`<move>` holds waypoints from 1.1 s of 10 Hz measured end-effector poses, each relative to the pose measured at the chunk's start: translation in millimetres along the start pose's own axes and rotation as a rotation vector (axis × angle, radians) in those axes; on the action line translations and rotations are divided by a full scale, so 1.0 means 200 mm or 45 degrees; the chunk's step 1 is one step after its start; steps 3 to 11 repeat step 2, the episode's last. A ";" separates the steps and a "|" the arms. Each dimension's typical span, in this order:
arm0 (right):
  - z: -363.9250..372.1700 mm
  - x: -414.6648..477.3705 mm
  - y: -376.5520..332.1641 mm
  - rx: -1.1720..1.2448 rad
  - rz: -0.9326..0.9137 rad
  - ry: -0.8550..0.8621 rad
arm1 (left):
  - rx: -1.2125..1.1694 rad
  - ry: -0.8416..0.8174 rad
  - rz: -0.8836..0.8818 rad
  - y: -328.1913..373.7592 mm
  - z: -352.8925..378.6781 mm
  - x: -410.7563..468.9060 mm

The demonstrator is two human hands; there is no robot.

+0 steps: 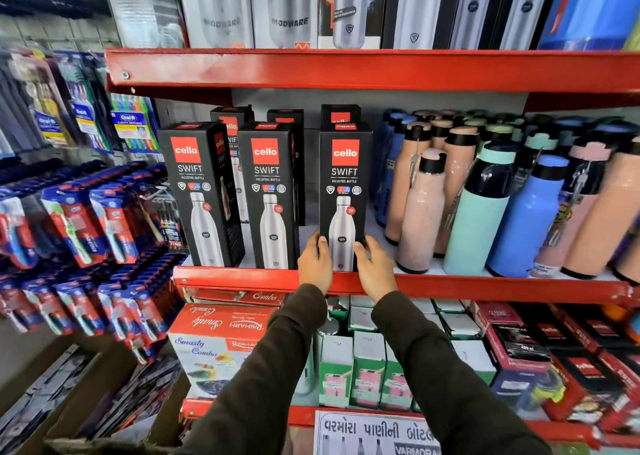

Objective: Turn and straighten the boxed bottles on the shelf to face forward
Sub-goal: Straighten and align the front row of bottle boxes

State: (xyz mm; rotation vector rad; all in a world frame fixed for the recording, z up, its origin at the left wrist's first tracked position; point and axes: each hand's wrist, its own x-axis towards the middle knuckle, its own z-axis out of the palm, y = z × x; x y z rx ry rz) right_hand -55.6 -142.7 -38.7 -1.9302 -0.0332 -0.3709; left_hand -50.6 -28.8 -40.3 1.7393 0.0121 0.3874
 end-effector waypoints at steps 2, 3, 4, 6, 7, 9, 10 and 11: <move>-0.05 -0.03 -0.05 0.115 0.031 0.029 | -0.131 0.030 -0.037 0.06 -0.01 -0.02; -0.05 -0.03 -0.05 0.115 0.031 0.029 | -0.131 0.030 -0.037 0.06 -0.01 -0.02; -0.05 -0.03 -0.05 0.115 0.031 0.029 | -0.131 0.030 -0.037 0.06 -0.01 -0.02; -0.05 -0.03 -0.05 0.115 0.031 0.029 | -0.131 0.030 -0.037 0.06 -0.01 -0.02; -0.05 -0.03 -0.05 0.115 0.031 0.029 | -0.131 0.030 -0.037 0.06 -0.01 -0.02; -0.05 -0.03 -0.05 0.115 0.031 0.029 | -0.131 0.030 -0.037 0.06 -0.01 -0.02; -0.05 -0.03 -0.05 0.115 0.031 0.029 | -0.131 0.030 -0.037 0.06 -0.01 -0.02; -0.05 -0.03 -0.05 0.115 0.031 0.029 | -0.131 0.030 -0.037 0.06 -0.01 -0.02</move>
